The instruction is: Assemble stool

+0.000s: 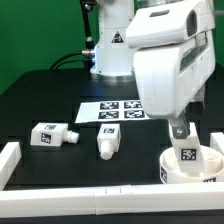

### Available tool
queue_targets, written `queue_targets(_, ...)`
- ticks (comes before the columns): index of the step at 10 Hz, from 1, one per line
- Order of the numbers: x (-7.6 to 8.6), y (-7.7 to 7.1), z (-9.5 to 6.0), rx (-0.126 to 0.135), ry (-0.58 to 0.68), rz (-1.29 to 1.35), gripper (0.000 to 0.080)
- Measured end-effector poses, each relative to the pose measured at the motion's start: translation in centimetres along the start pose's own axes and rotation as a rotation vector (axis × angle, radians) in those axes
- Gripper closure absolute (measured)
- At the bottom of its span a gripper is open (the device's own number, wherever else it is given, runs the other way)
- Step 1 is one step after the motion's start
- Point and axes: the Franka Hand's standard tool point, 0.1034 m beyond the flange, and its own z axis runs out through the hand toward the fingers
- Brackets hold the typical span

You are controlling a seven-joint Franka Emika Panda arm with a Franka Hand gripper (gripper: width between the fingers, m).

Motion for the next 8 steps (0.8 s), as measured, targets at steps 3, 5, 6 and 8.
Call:
queue_targets(3, -0.1, -0.5, 2.6, -0.004, 0.019, -0.080, 0.0150)
queue_targets(5, -0.1, -0.4, 2.6, -0.001, 0.018, -0.056, 0.0257)
queue_targets(6, -0.2, -0.5, 2.7, 0.000, 0.018, -0.058, 0.0396)
queue_targets(8, -0.1, -0.5, 2.7, 0.003, 0.020, 0.052, 0.0466)
